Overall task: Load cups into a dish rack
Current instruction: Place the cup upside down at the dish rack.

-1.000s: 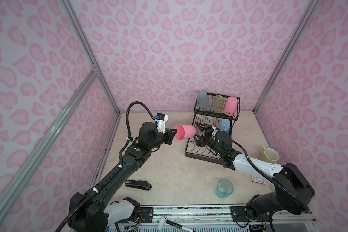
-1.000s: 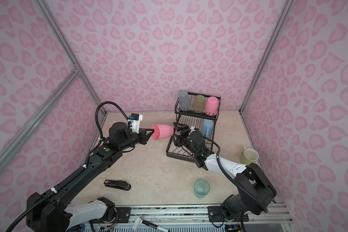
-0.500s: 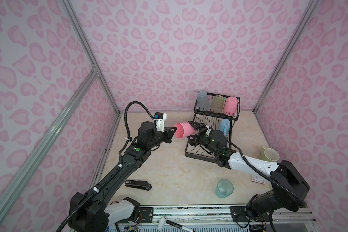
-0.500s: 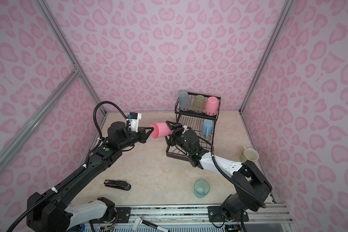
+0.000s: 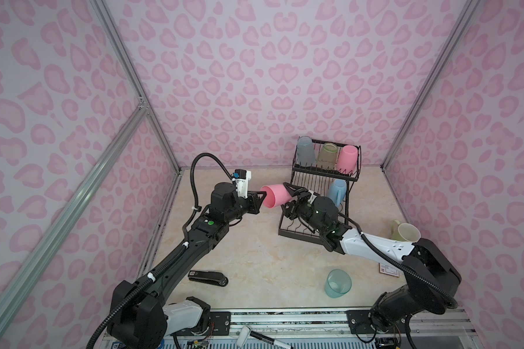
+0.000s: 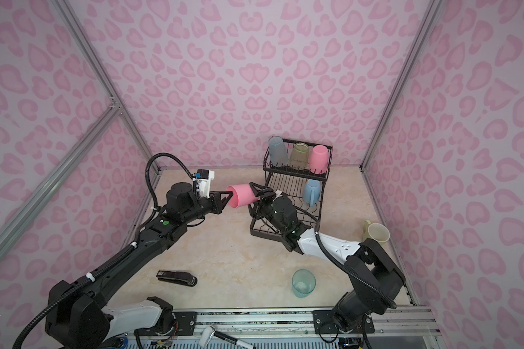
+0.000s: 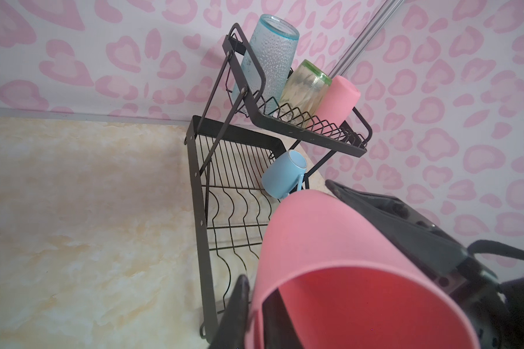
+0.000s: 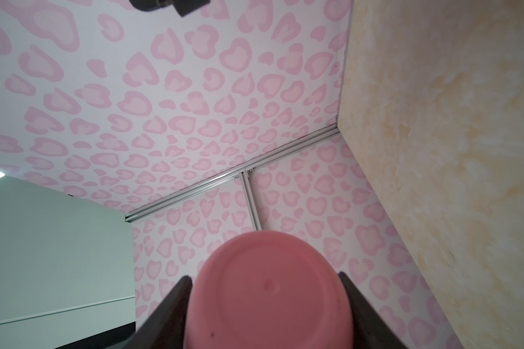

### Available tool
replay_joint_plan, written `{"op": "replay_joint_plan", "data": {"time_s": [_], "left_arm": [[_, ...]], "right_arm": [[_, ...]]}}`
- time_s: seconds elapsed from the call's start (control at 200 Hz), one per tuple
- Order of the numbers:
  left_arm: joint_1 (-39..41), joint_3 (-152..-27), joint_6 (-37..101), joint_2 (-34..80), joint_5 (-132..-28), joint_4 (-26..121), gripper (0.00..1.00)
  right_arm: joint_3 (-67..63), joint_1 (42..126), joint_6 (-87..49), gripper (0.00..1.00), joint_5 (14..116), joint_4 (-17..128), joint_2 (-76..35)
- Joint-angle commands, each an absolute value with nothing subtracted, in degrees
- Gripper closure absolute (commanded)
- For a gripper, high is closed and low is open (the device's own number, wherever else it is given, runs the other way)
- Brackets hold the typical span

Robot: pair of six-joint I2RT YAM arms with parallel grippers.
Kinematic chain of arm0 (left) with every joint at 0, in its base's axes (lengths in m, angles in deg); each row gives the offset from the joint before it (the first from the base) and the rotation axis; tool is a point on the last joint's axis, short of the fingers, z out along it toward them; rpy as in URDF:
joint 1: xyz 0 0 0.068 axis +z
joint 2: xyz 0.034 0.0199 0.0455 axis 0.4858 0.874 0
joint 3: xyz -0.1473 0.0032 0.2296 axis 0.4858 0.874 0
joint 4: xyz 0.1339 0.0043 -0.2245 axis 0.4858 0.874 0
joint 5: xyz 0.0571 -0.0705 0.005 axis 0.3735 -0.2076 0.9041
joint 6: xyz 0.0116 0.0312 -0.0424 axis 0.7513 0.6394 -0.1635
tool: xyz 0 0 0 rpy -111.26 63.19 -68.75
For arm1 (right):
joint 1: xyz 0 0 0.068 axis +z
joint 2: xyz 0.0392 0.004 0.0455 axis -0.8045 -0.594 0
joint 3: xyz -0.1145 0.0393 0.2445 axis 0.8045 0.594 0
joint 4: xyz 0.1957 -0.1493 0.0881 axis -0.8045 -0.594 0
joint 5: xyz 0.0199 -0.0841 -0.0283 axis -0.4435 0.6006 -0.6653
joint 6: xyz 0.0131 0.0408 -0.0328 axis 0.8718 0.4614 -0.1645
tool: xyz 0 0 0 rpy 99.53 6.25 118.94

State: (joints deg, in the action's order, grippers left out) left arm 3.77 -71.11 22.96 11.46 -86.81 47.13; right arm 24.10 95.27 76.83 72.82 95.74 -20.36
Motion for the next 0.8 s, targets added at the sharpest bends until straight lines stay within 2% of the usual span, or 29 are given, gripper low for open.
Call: {"op": "replay_joint_plan", "data": {"time_s": [0.0,0.22,0.245,0.315,0.385,0.505,0.795], "left_arm": [[3.76,-71.48,22.44,11.87,-87.89,45.70,0.78],[3.84,-72.12,22.11,12.69,-88.26,46.60,0.65],[3.84,-72.20,22.17,12.77,-88.36,46.76,0.59],[3.84,-72.29,22.07,12.85,-88.71,46.77,0.53],[3.93,-72.46,22.00,12.74,-89.24,46.86,0.44],[3.93,-72.55,22.00,12.47,-90.39,46.96,0.34],[3.93,-73.20,22.61,11.16,-91.76,48.38,0.24]], "right_arm": [[24.46,95.41,75.04,0.39,73.87,96.29,-19.60],[25.44,95.46,71.93,0.42,77.17,94.20,-17.10],[25.65,95.40,71.59,0.42,77.49,93.89,-16.66],[25.97,95.31,70.28,0.42,78.79,92.97,-15.75],[25.83,95.06,68.40,0.43,79.70,91.28,-14.84],[25.71,94.60,64.55,0.43,81.38,88.14,-13.37],[25.42,92.47,49.06,0.43,89.11,74.90,-9.28]]}}
